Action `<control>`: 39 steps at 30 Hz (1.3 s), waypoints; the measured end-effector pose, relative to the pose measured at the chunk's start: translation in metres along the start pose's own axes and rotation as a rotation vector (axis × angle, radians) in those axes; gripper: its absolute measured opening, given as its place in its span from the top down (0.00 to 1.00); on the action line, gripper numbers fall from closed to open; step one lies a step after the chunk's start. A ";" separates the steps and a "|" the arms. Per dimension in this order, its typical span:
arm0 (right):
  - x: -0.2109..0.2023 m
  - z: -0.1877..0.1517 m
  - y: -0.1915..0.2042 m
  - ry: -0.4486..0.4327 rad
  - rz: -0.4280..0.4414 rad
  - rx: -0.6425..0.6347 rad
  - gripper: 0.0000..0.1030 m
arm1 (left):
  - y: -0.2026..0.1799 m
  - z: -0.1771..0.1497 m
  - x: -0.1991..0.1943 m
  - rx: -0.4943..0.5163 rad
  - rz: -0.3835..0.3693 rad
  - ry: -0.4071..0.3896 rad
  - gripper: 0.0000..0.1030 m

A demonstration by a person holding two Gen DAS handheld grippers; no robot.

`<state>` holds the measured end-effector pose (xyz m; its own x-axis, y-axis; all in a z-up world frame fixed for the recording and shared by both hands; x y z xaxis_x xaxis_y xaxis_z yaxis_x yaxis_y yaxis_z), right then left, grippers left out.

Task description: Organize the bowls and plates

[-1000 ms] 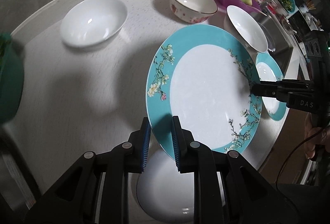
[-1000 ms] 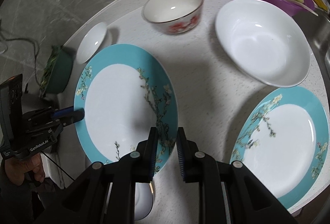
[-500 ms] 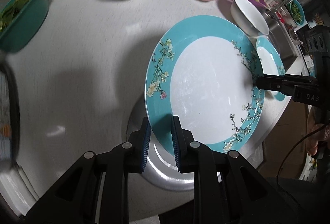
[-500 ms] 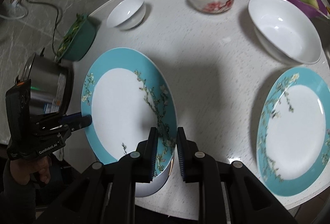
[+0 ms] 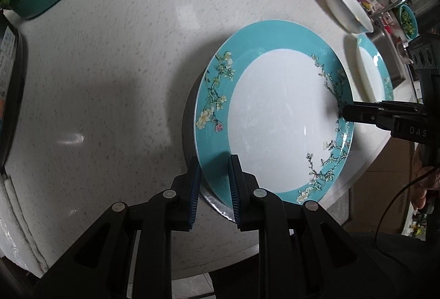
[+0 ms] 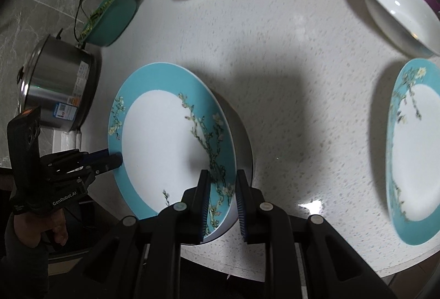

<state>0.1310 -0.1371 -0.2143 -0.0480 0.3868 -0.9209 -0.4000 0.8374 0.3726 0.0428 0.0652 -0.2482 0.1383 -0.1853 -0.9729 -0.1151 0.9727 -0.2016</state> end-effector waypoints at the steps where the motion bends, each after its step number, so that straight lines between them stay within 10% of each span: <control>1: 0.003 -0.001 0.000 0.005 -0.003 -0.001 0.79 | 0.001 -0.002 0.002 0.001 0.004 -0.002 0.83; 23: 0.023 -0.014 0.031 -0.009 -0.225 -0.185 0.69 | -0.015 -0.008 0.018 0.116 0.199 -0.120 0.79; 28: 0.023 -0.014 0.033 -0.040 -0.210 -0.165 0.31 | -0.006 -0.017 0.013 0.068 0.185 -0.152 0.71; 31: 0.014 -0.021 0.029 -0.080 -0.150 -0.124 0.19 | -0.001 -0.028 0.000 -0.001 0.169 -0.215 0.25; 34: -0.007 -0.035 0.024 -0.154 -0.055 -0.081 0.08 | -0.007 -0.039 -0.022 -0.066 0.104 -0.302 0.19; 39: -0.057 -0.082 -0.001 -0.396 0.385 0.116 0.00 | -0.058 -0.035 -0.047 -0.056 -0.122 -0.368 0.13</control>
<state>0.0589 -0.1919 -0.1713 0.1855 0.7695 -0.6111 -0.3172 0.6354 0.7040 0.0082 0.0122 -0.1942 0.4966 -0.2264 -0.8380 -0.1279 0.9358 -0.3286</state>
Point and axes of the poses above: each gripper's, at about its wrist camera, not at the fingertips, and x roughly the way its jaws point, y to its left, z to its top, the point moved 5 cm from there along x, roughly the way its jaws point, and after that the axes turned 7 degrees about -x, right-handed, at the moved point
